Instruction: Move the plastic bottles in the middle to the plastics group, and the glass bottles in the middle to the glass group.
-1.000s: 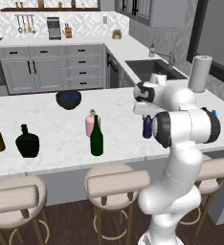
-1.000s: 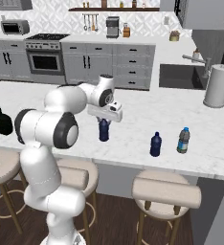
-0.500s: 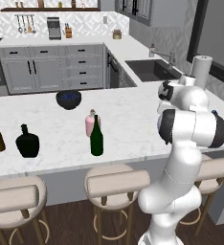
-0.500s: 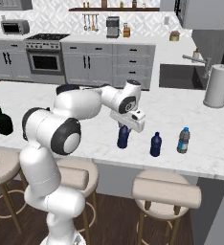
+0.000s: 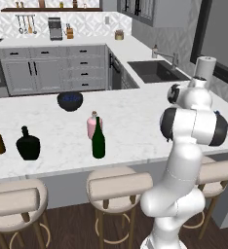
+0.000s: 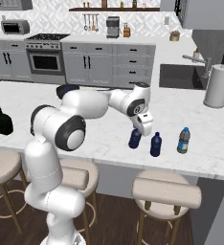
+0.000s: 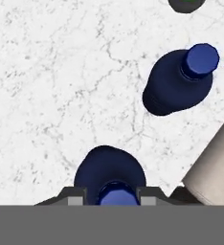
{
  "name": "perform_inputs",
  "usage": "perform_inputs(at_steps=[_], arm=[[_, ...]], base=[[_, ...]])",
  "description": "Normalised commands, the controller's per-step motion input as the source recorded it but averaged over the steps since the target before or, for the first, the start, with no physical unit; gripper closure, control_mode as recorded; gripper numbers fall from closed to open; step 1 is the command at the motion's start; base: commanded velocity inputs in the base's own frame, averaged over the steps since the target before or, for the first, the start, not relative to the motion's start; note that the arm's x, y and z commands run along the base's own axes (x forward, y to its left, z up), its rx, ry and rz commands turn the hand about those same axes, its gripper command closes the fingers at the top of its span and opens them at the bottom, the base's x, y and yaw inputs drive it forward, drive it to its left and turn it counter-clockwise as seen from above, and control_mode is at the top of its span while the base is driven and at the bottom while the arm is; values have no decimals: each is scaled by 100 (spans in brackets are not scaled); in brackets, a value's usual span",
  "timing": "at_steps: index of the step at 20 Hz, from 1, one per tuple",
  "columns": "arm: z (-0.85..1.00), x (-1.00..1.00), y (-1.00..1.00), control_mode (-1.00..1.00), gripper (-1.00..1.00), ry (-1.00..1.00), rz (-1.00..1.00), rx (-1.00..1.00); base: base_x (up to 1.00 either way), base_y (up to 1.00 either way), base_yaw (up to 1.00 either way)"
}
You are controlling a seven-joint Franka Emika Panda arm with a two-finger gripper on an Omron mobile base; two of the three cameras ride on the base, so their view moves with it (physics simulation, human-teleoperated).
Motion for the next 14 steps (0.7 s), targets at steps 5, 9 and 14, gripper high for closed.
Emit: perform_inputs(at_steps=[5,9,14], arm=[[-20,16,-8,-100,100,0,-46,-17],[-21,7,-21,-100,100,1,-30,-10],[-12,2,-9,-100,100,5,-20,-1]], base=[[0,0,0],[0,0,0],[0,0,0]])
